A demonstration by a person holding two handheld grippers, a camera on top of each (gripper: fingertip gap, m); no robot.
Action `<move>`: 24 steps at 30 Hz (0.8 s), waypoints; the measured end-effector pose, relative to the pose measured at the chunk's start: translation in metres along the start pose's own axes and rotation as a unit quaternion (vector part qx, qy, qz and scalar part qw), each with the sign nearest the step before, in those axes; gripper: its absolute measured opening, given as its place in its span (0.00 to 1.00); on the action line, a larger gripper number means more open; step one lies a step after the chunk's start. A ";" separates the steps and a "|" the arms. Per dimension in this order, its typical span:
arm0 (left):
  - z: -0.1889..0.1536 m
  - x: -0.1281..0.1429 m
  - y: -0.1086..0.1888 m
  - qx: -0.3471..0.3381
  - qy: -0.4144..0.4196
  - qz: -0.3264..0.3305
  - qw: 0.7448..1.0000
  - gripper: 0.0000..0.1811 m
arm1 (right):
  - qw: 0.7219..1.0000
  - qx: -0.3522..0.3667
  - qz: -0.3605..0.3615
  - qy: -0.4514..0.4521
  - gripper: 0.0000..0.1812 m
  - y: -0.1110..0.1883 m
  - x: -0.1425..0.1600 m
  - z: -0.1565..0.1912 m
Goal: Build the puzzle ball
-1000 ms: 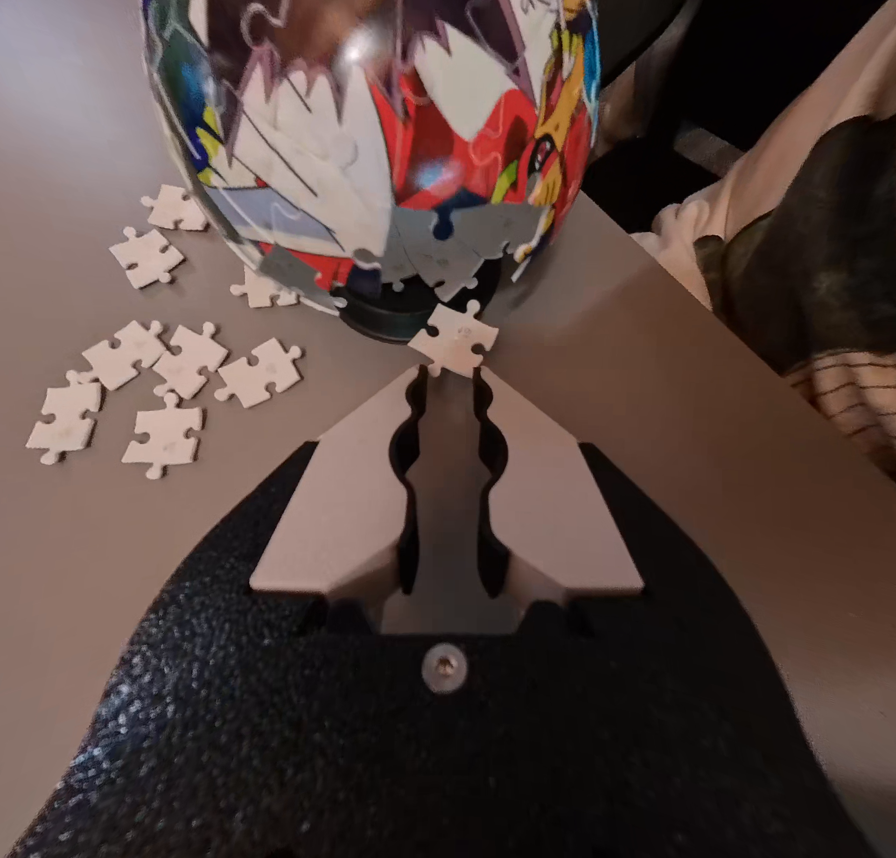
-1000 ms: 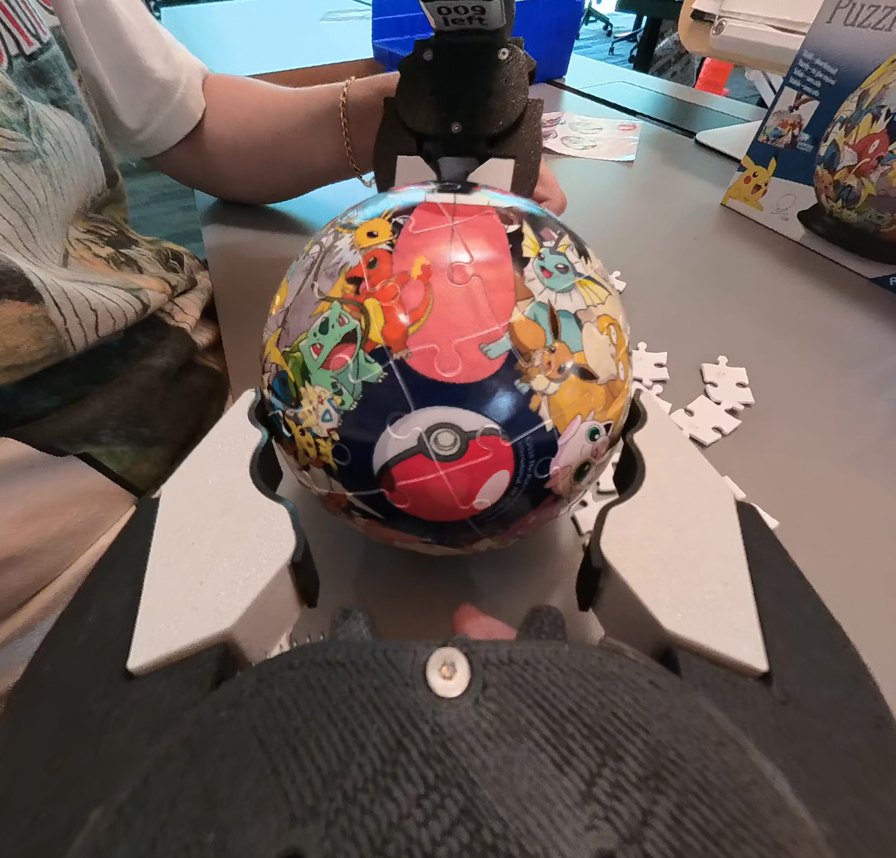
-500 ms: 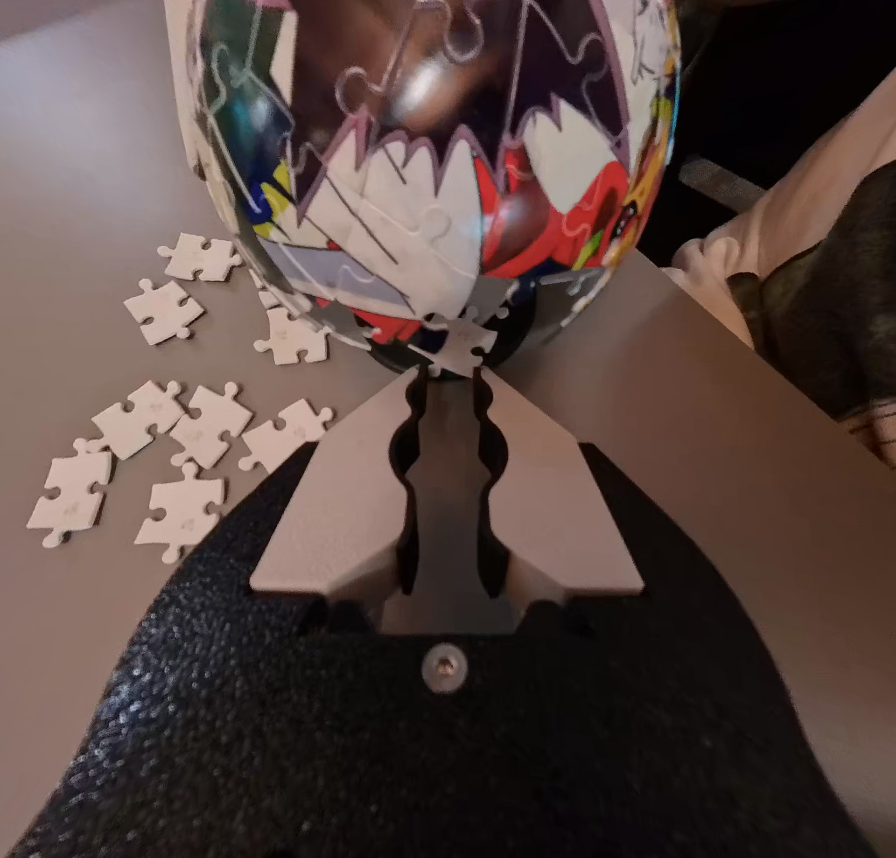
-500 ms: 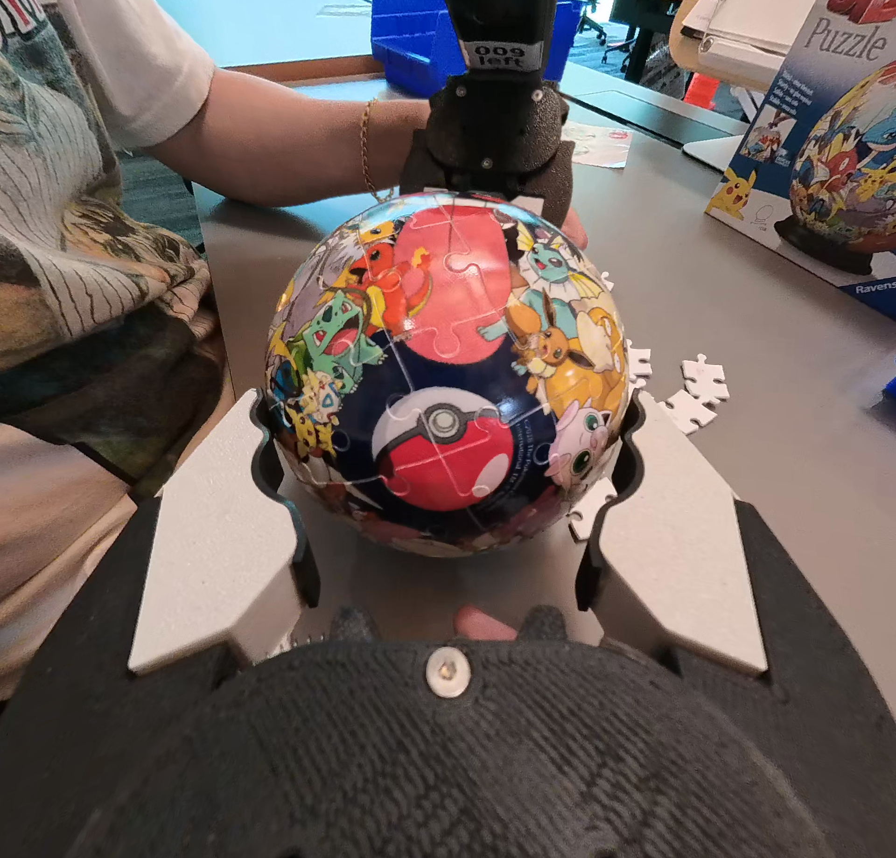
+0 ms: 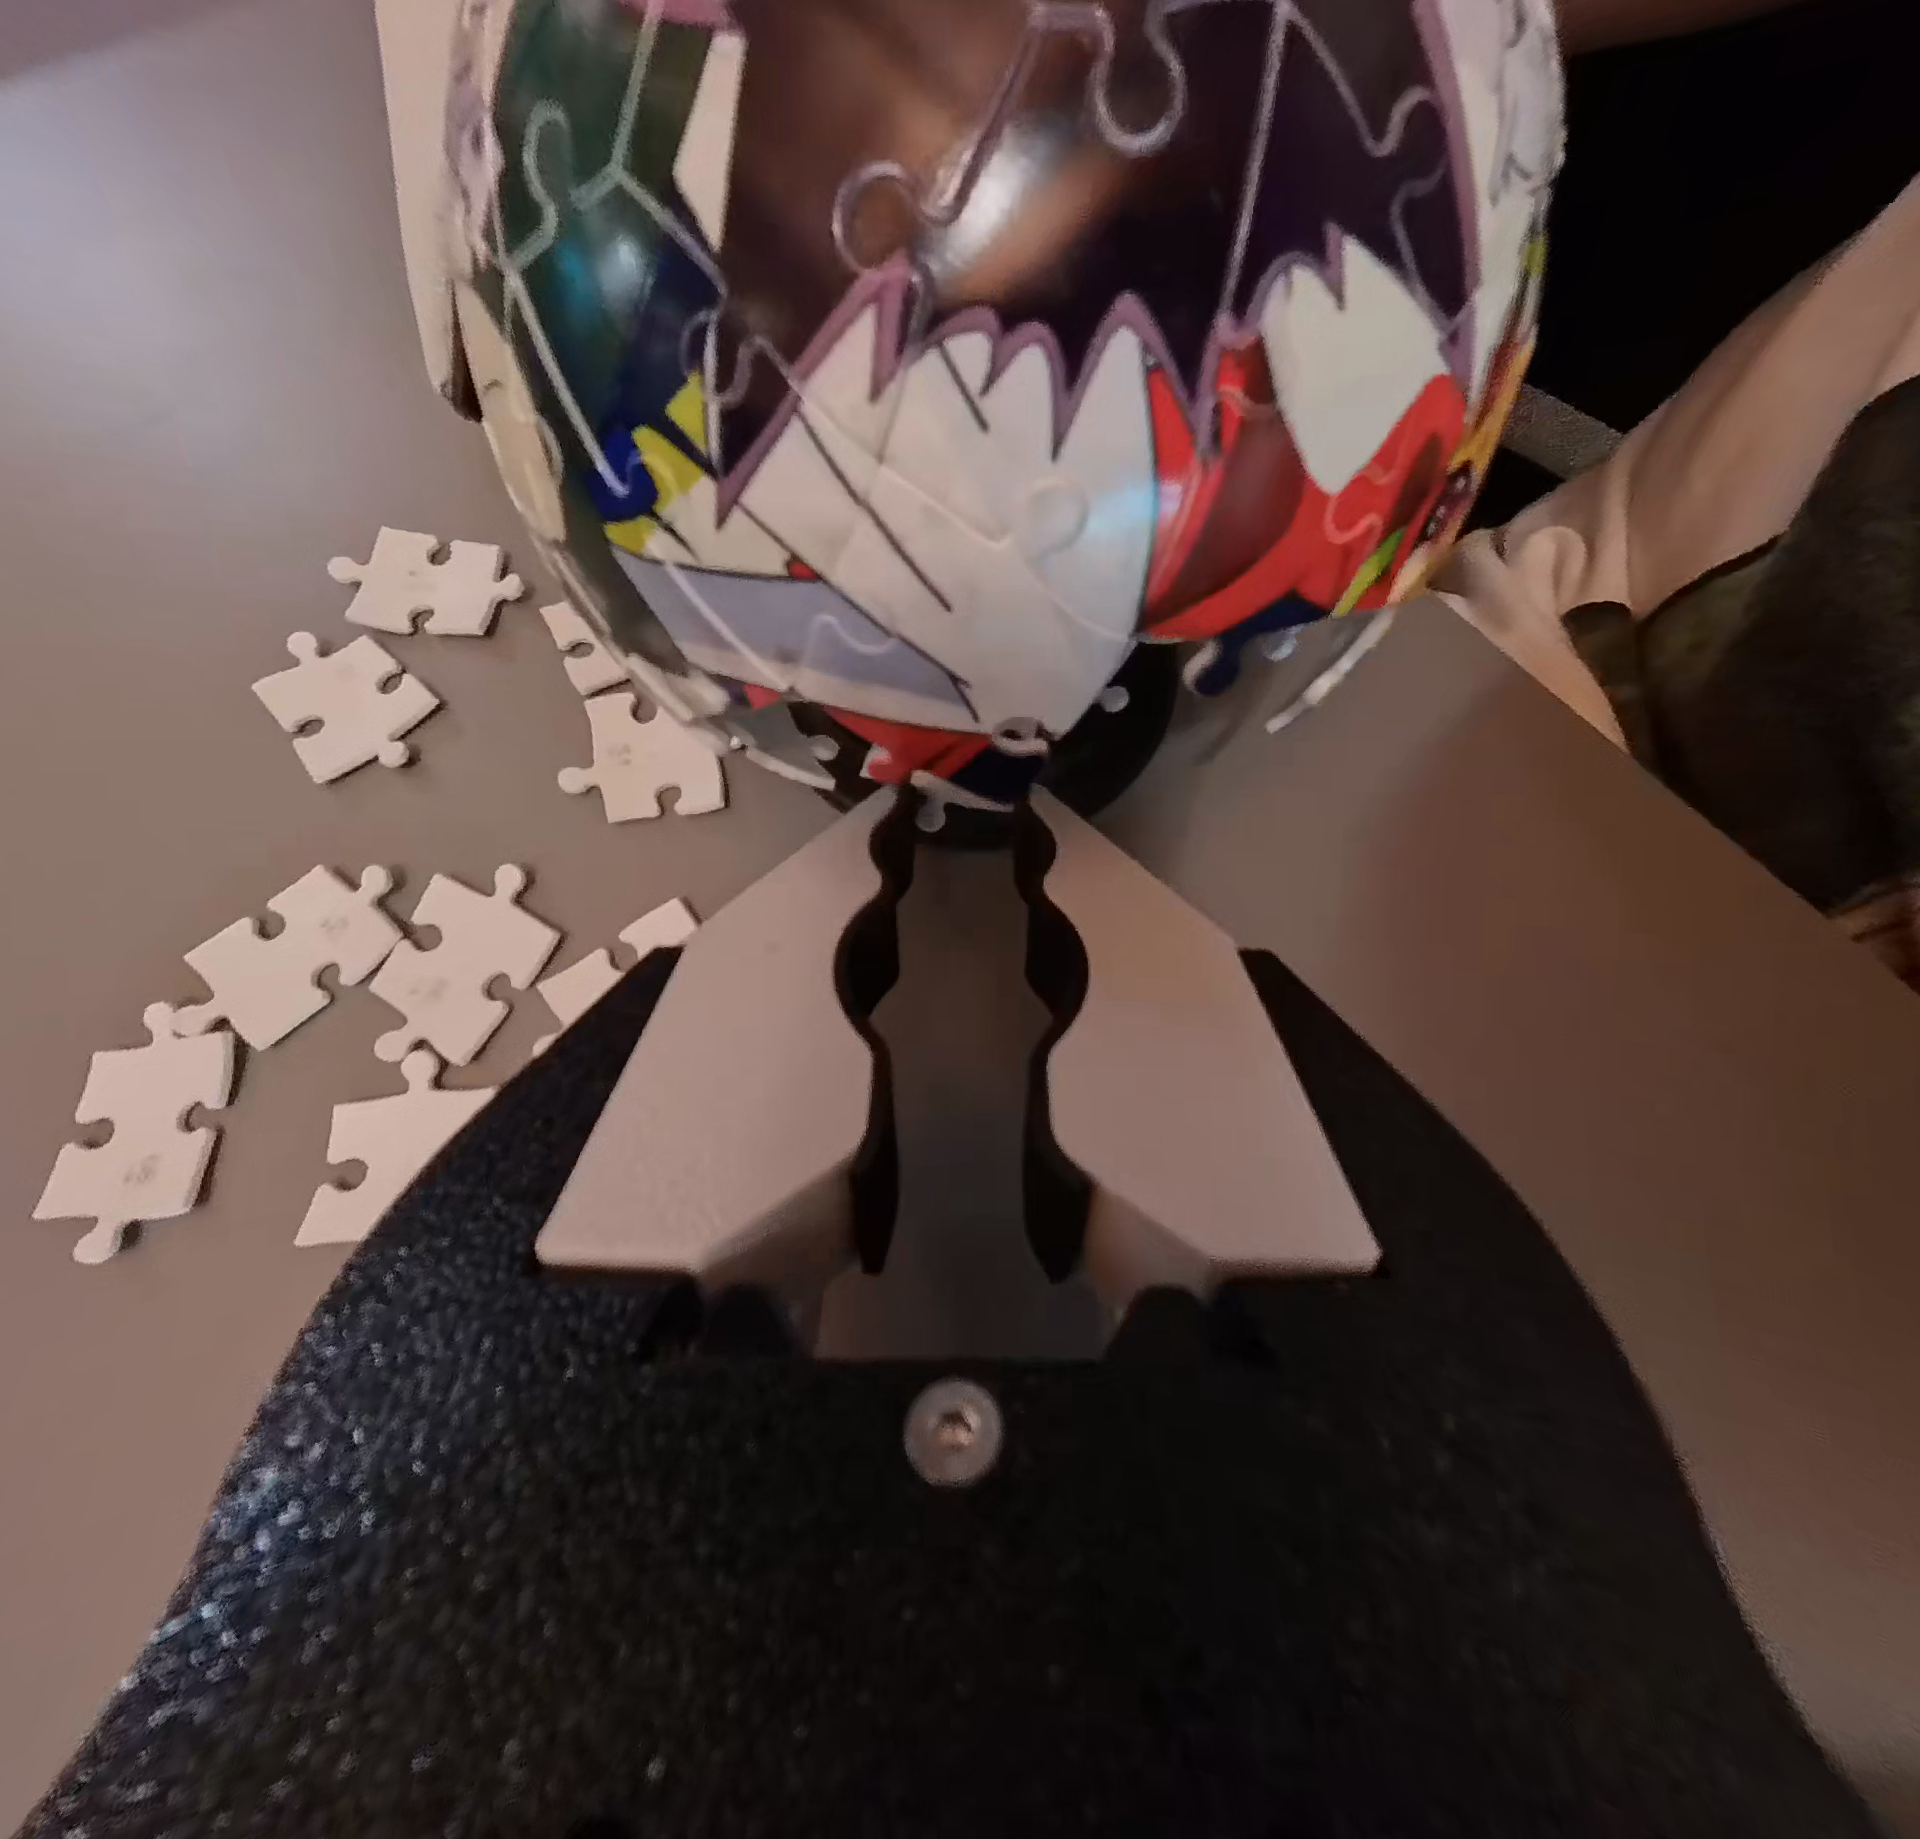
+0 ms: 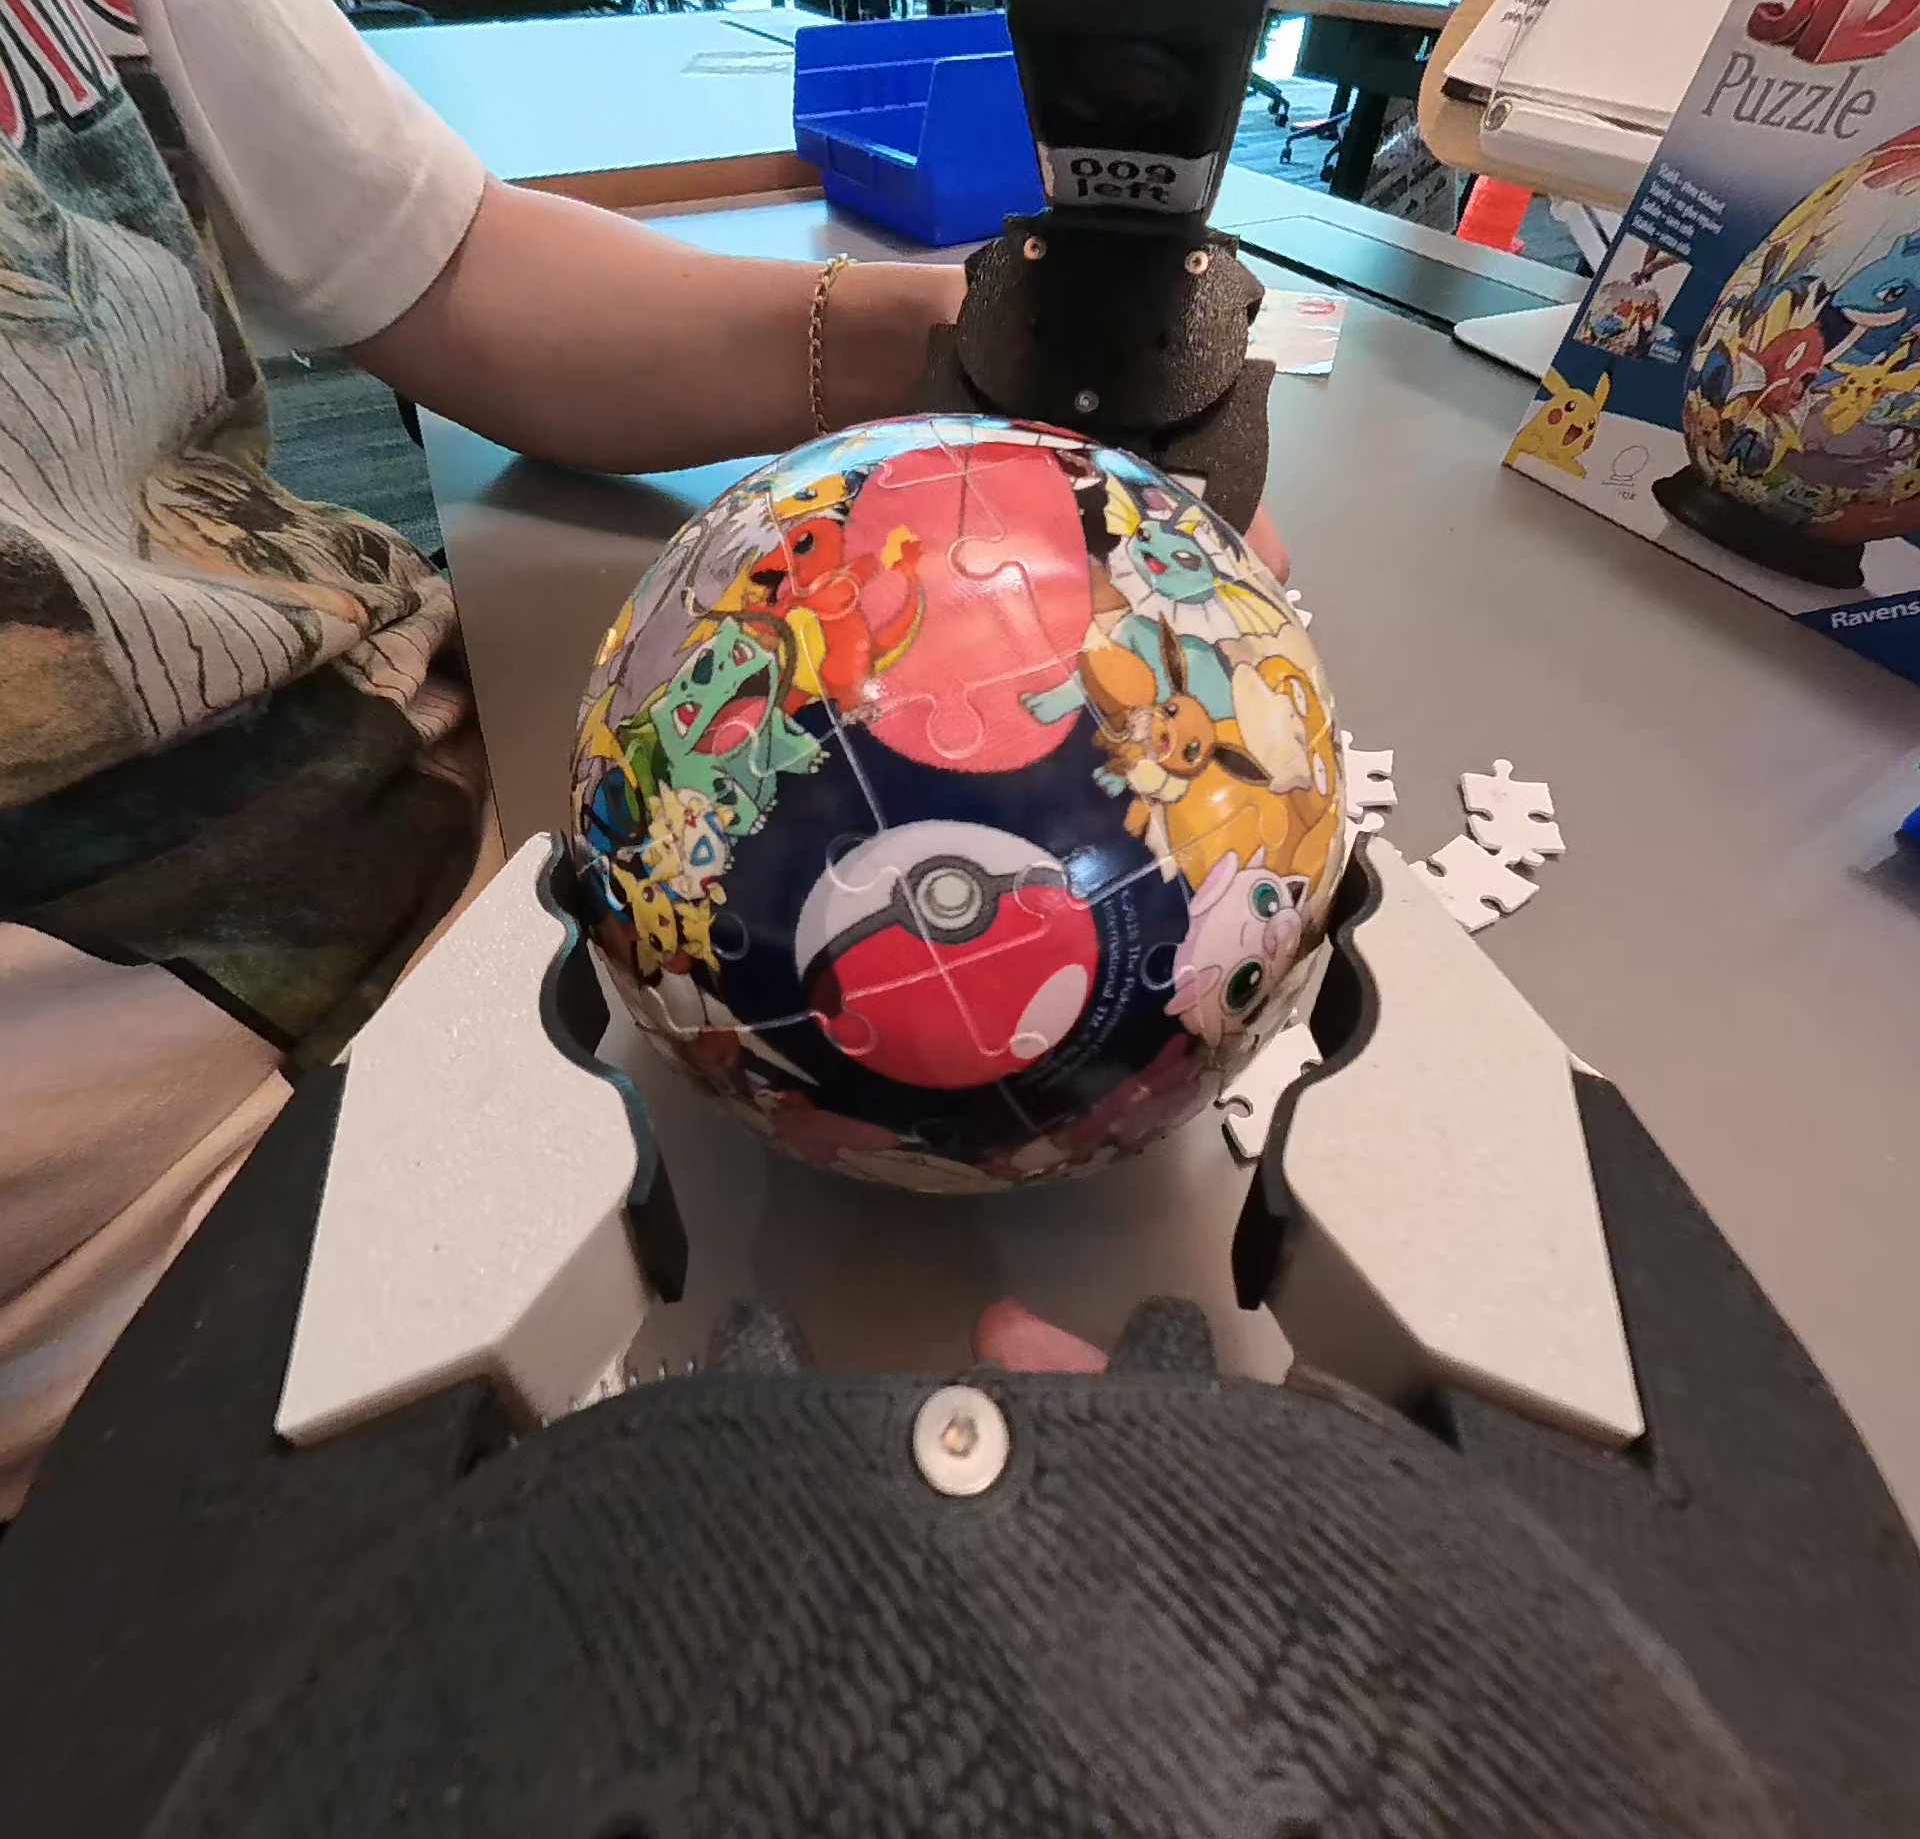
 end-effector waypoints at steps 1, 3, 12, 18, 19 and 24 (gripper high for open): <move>-0.001 -0.001 0.000 0.004 -0.006 -0.002 1.000 0.09 | 1.000 0.000 0.000 0.000 0.77 0.000 0.000 0.000; -0.002 -0.001 0.001 0.010 -0.021 -0.003 1.000 0.09 | 1.000 -0.001 0.000 0.000 0.77 0.000 0.000 0.000; 0.001 -0.011 0.003 0.029 -0.011 -0.044 0.999 0.10 | 1.000 -0.001 -0.002 -0.003 0.77 -0.002 0.000 -0.001; 0.002 -0.012 0.006 0.014 0.031 -0.046 0.998 0.14 | 1.000 0.000 -0.004 -0.004 0.77 -0.002 0.000 -0.002; 0.001 -0.012 0.007 0.010 0.046 -0.048 0.998 0.15 | 1.000 0.000 -0.004 -0.004 0.77 -0.002 0.000 -0.002; -0.013 0.010 0.009 -0.066 0.072 0.019 0.995 0.21 | 1.000 0.001 0.000 -0.002 0.77 -0.003 0.000 -0.001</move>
Point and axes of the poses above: each gripper's, where its closed fingertips meet, y back along the fingers, x out of its underside, z = x × y across the jaws, the point moved 4 cm from there along y, back along the fingers, and after that the axes turned 5 degrees about -z, right-handed, at the moved point
